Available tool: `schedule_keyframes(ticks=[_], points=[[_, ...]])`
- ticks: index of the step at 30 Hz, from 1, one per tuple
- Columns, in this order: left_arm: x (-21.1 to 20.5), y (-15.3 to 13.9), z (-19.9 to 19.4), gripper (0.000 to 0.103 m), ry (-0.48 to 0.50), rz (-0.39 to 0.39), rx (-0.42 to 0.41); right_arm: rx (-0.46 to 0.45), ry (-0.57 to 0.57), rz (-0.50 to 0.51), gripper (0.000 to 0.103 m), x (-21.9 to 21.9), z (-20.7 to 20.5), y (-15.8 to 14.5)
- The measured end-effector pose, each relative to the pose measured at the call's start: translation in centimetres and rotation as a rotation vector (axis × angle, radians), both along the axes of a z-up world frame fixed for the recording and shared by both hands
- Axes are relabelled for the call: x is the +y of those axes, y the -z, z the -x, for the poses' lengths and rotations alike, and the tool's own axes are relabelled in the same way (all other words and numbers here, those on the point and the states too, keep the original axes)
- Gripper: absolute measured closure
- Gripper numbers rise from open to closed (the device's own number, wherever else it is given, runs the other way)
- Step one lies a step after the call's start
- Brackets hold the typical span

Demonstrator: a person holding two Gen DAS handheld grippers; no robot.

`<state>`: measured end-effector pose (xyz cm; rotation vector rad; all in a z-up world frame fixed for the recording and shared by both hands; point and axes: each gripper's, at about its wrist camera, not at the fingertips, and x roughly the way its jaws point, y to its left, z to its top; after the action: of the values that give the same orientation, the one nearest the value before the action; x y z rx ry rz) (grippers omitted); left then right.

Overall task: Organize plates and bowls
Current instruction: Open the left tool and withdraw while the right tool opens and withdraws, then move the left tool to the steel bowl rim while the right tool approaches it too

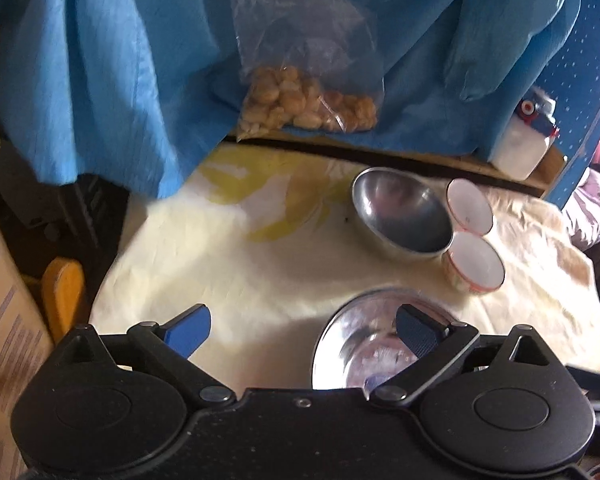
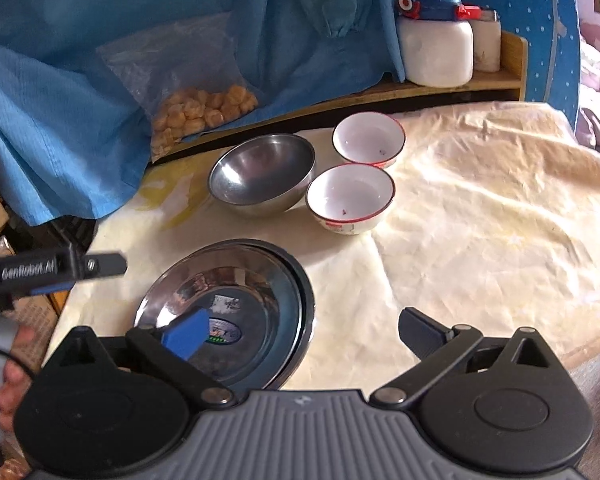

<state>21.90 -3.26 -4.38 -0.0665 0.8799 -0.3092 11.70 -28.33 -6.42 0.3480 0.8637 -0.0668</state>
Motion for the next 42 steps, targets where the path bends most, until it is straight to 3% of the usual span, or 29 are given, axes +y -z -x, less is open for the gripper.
schedule_keyframes(ticks=[8,15,25,28,34,42], points=[[-0.2,-0.4,-2.5,0.004,-0.058,0.005,-0.006,0.001,-0.008,0.031,0.000,-0.8,-0.6,-0.8],[-1.2,-1.2,-2.9,0.004,-0.103,-0.051,-0.063,0.000,-0.044,0.083,0.000,-2.5,-2.2,-1.0],[-2.5,-1.8,-3.6,0.005,-0.334,-0.044,-0.045,-0.080,-0.258,0.132,0.000,-6.1,-6.4,-0.8],[-4.0,-2.0,-3.6,0.005,-0.338,-0.072,-0.067,-0.111,-0.320,0.127,0.000,-7.7,-7.9,-0.8],[-6.4,-1.4,-5.2,0.004,-0.320,-0.017,0.029,-0.131,-0.427,0.112,0.000,-9.9,-11.0,-0.8],[-8.9,0.6,-7.5,0.004,-0.288,-0.051,0.061,-0.146,-0.528,0.127,0.000,-9.7,-15.4,-0.7]])
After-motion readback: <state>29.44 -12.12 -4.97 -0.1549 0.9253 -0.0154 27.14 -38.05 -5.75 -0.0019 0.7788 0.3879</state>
